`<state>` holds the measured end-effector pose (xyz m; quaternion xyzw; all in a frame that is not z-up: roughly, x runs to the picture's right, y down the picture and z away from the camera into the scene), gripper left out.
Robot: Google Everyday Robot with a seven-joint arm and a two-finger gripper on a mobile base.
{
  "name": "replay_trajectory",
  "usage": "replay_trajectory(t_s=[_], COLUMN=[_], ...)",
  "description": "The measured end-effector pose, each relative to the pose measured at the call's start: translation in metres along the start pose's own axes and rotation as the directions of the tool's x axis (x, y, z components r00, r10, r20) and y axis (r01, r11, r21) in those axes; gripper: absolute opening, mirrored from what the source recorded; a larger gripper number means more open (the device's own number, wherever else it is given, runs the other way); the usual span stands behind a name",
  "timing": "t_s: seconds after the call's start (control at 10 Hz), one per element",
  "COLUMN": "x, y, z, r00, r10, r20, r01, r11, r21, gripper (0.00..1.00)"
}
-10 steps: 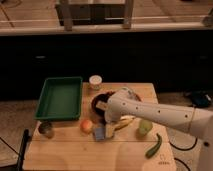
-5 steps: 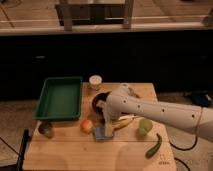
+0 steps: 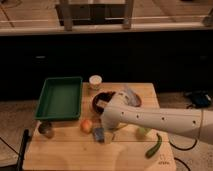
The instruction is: Wipe tray with sponge
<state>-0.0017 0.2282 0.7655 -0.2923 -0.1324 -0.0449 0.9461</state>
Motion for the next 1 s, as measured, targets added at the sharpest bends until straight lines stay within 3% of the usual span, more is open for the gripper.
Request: replay_trajectory(t_s=[0.7, 1.0], x=[0.017, 0.018], y=[0.016, 0.014], z=[0.030, 0.036], r00=[0.999, 0.998], r10=[0.043, 0.041], r20=[0.025, 0.040], r01=[-0.042, -0.039], r11=[0.999, 0.998], r21=[-0.033, -0.047], gripper=[0.77, 0.48])
